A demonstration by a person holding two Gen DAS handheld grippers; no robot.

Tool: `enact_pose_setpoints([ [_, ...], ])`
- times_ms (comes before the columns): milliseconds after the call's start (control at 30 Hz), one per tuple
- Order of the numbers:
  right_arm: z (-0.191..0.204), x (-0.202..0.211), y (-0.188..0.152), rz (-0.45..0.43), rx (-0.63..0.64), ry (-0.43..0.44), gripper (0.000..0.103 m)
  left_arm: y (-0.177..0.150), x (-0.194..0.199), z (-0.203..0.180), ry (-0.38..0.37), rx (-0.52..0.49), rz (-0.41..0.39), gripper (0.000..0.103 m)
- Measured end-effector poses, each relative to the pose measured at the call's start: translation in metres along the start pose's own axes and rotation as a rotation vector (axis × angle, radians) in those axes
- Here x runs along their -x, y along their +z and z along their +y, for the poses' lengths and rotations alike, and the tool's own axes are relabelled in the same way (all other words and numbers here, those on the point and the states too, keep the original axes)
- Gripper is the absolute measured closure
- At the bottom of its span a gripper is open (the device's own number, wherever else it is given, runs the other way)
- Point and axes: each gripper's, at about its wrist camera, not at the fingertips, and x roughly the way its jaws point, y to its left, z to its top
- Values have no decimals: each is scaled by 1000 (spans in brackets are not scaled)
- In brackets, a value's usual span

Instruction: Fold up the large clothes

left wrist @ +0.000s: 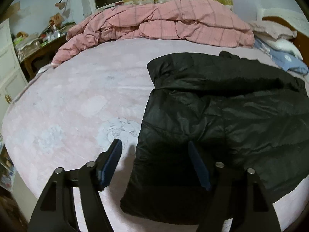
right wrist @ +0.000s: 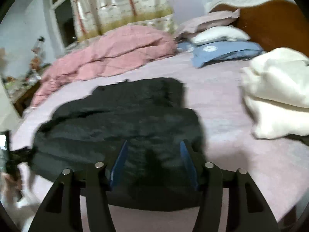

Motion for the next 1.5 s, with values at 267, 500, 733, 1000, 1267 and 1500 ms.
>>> enact_pose_setpoints([
  [267,-26,-18,-26,108,-80,5,75,-20,16,10,-15,78,-33,101],
  [500,-7,-3,-42,80,55,-64,101,-35,39,16,12,68,-46,100],
  [733,-33,3,-48,50,-95,4,81,-38,44,10,50,40,-58,72],
  [1000,-30,45,-65,-19,-225,199,43,-56,95,-2,-125,147,-97,40],
  [1267,-12,4,-85,108,-391,369,33,-73,50,-4,-398,440,47,26],
  [1500,-1,-21,-77,103,-417,414,28,-66,39,-8,-418,506,39,22],
])
